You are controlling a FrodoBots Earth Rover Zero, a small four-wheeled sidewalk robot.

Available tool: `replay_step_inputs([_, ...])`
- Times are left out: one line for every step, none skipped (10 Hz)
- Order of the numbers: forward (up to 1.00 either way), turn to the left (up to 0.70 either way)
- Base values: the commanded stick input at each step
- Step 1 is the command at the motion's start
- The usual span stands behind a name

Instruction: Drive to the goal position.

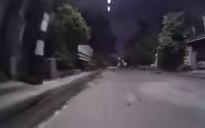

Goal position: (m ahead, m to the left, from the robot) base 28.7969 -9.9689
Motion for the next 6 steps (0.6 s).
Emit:
replay_step_inputs([0.7, 0.0])
replay_step_inputs([0.7, 0.0])
replay_step_inputs([0.7, 0.0])
replay_step_inputs([0.7, 0.0])
replay_step_inputs([0.7, 0.0])
replay_step_inputs([0.7, 0.0])
